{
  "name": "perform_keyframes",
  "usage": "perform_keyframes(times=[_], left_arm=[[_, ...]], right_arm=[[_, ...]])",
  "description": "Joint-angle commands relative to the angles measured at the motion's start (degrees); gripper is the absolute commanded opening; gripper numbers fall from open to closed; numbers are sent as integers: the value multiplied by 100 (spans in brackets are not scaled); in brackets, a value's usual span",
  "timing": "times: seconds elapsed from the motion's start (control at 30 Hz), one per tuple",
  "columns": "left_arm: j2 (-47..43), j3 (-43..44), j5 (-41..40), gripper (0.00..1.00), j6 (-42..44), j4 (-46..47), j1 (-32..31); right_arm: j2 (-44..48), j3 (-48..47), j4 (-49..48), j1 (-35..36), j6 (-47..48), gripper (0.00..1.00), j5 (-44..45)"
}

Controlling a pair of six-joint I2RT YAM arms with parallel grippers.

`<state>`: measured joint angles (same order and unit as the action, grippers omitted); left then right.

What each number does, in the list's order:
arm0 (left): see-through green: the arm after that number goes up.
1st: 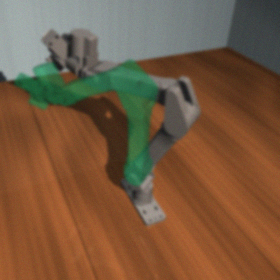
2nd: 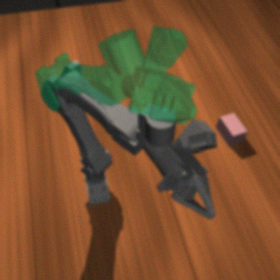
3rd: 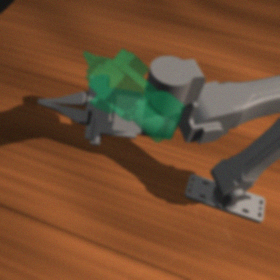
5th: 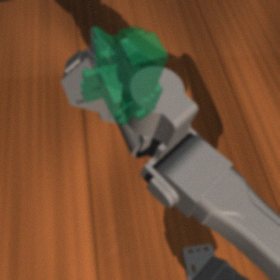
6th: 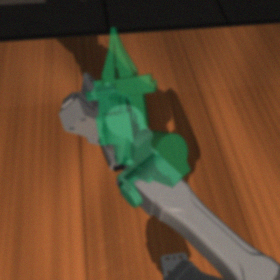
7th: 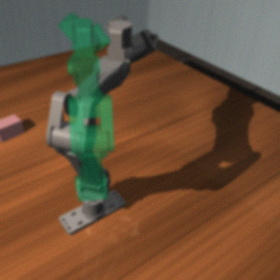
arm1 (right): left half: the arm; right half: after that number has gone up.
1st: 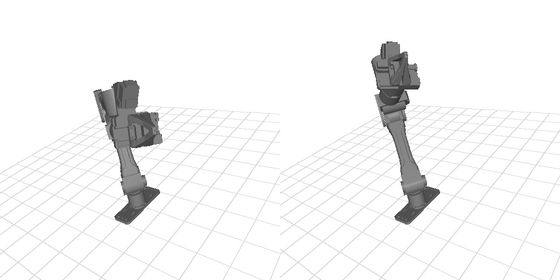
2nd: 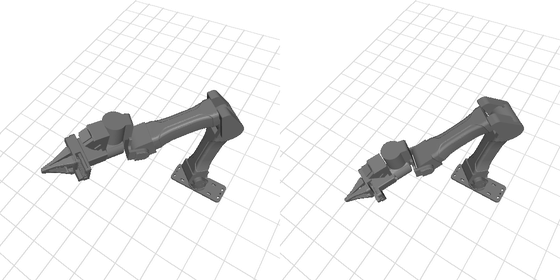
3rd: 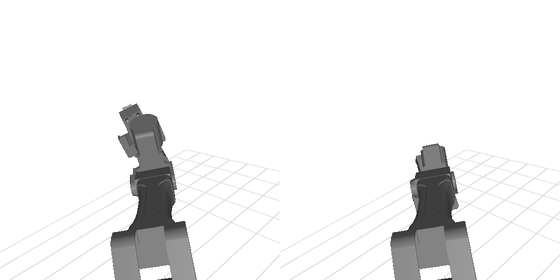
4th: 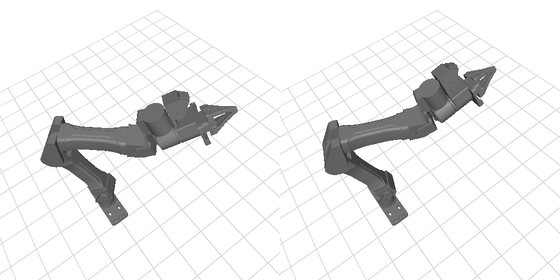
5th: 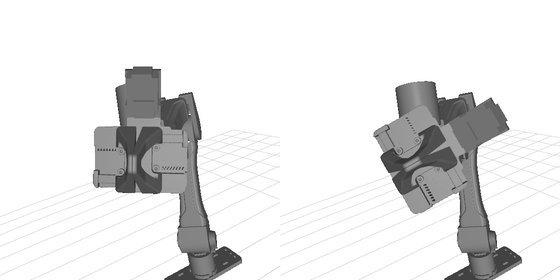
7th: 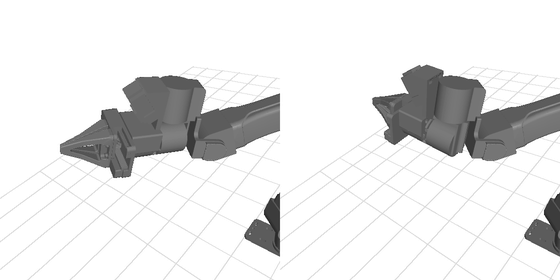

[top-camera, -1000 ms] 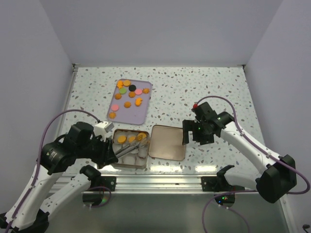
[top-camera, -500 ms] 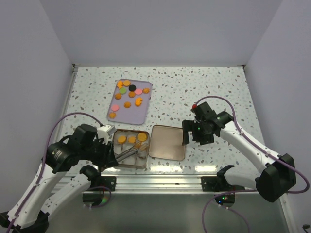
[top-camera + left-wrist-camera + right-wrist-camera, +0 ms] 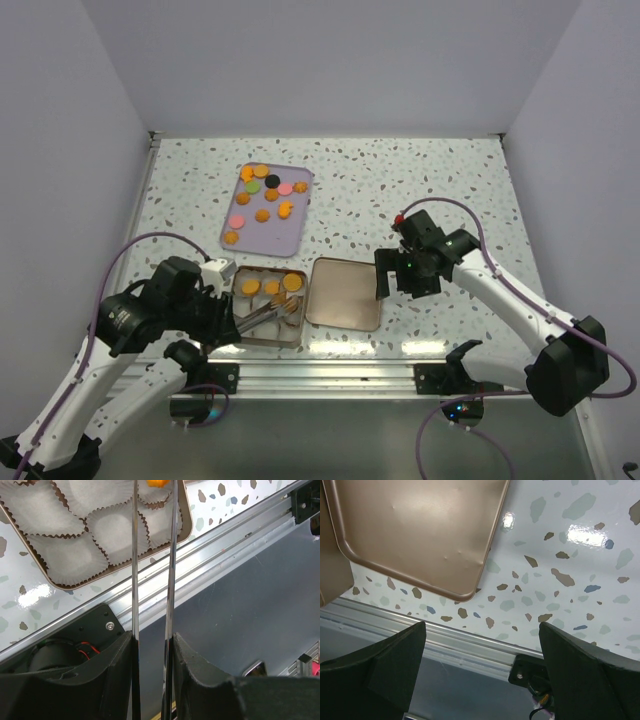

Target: Pack the cookies

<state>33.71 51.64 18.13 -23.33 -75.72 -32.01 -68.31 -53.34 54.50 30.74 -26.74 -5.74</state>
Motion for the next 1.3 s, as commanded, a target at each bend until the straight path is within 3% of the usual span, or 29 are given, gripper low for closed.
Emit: perform_keyframes(times=[0.0, 0.2, 0.67, 1.03, 1.27], left_arm=[[-5, 66, 6, 34, -22, 31, -7], [21, 40, -46, 42, -40, 40, -7], [162, 136, 59, 45, -84, 286, -7], [942, 1603, -327, 44, -145, 374, 2], [1927, 2289, -1364, 42, -163, 373, -7]], right_arm=[[-77, -45, 17, 28, 125, 99, -129], [-129, -45, -27, 20, 160, 99, -147], [-191, -18, -106, 20, 178, 99, -165], [-165, -36, -115, 20, 178, 99, -147], [-103, -54, -133, 19, 143, 99, -112]])
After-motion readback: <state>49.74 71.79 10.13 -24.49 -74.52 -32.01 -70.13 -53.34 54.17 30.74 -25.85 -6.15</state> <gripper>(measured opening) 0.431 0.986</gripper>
